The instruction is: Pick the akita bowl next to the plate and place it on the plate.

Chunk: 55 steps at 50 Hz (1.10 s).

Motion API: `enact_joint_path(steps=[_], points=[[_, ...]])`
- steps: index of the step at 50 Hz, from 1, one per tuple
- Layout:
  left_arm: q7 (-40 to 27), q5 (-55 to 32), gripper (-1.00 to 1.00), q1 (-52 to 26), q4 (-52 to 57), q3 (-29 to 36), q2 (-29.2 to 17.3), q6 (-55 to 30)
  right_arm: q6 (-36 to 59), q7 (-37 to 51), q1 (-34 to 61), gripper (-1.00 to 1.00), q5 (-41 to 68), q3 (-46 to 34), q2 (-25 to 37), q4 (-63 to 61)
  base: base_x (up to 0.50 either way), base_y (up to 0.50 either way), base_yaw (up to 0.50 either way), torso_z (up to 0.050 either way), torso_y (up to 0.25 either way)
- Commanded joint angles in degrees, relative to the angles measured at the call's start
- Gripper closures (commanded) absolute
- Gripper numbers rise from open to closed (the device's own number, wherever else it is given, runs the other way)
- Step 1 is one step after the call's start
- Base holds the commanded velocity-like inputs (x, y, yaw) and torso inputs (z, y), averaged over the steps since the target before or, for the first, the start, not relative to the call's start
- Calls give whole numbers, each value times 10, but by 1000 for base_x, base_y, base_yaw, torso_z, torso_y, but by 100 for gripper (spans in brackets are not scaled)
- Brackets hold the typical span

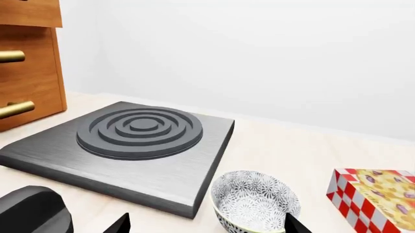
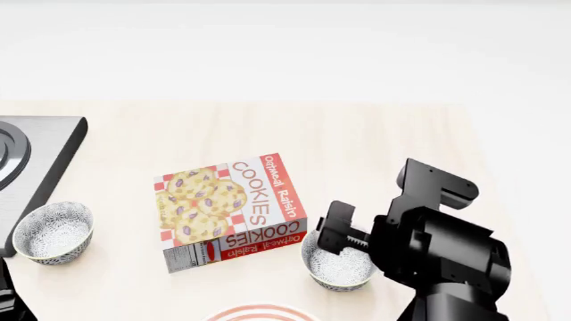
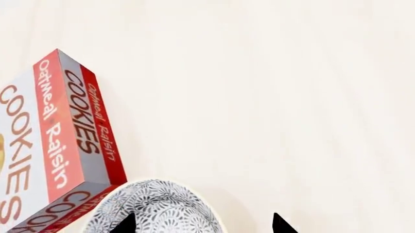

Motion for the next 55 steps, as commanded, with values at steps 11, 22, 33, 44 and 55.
enact_joint_path(steps=[11,22,33,44,55], points=[[-2,-4,-100,1,0,2,-2,1,13,-19,-11,-100,-6,-38,-5,0,0,0,0,0,0],[-4,-5,-100,-1,0,4,-4,0,18,-15,-16,-100,-1,-39,-3,0,0,0,0,0,0],[-5,-5,-100,-1,-5,6,-4,4,21,-19,-19,-100,2,-38,-2,0,0,0,0,0,0],[-7,-8,-100,0,0,7,-6,1,25,-24,-16,-100,2,-37,-2,0,0,0,0,0,0],[-9,-9,-100,0,0,8,-7,1,30,-30,-17,-100,2,-35,-2,0,0,0,0,0,0]])
